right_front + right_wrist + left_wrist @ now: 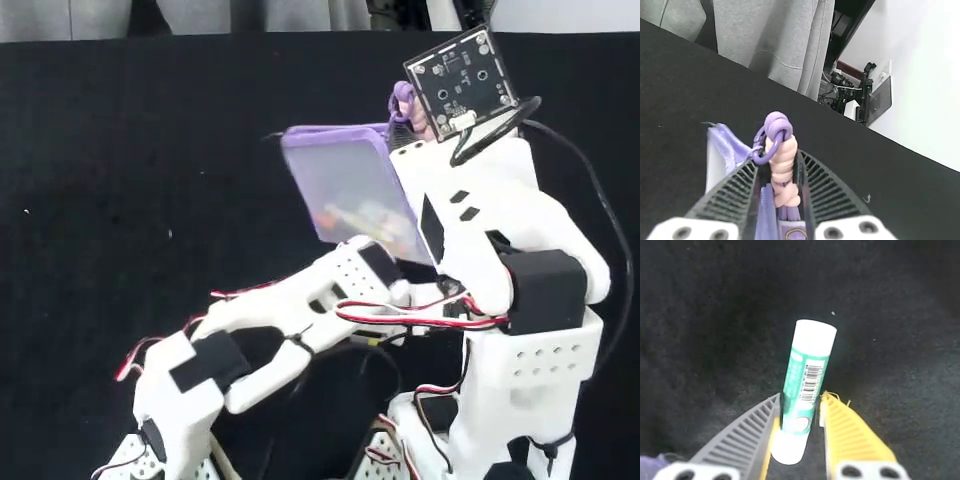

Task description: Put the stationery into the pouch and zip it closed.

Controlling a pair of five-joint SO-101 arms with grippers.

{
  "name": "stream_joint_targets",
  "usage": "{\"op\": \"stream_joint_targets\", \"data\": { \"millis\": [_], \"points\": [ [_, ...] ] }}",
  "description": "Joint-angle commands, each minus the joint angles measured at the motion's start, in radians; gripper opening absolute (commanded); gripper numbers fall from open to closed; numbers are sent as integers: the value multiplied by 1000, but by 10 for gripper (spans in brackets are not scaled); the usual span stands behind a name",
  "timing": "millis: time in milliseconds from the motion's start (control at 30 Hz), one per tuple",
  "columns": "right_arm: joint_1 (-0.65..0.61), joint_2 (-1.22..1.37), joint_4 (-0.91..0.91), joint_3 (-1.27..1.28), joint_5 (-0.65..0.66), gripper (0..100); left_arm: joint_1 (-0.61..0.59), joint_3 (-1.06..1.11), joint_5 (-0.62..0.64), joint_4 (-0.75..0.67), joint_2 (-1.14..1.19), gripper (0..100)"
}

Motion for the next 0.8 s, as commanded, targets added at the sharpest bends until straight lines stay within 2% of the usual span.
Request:
{"op": "stream_joint_targets", "data": {
  "millis": [0, 67, 200, 400, 600, 667, 767],
  "points": [
    [20, 1, 2, -64, -3, 11, -4, -62, -6, 54, 25, 71],
    [20, 1, 2, -64, -3, 11, -4, -62, -3, 57, 21, 23],
    [28, 1, 2, -64, -3, 11, -8, -59, 0, 61, 21, 27],
    [120, 1, -6, -64, -6, 11, -58, 2, 0, 63, -18, 29],
    [121, 1, -5, -64, -6, 11, -74, 79, -6, 51, -100, 34],
    [121, 1, -5, -64, -6, 11, -67, 76, -6, 44, -94, 66],
    [121, 1, -2, -61, -5, 11, -68, 77, 0, 23, -81, 168]
  ]
}}
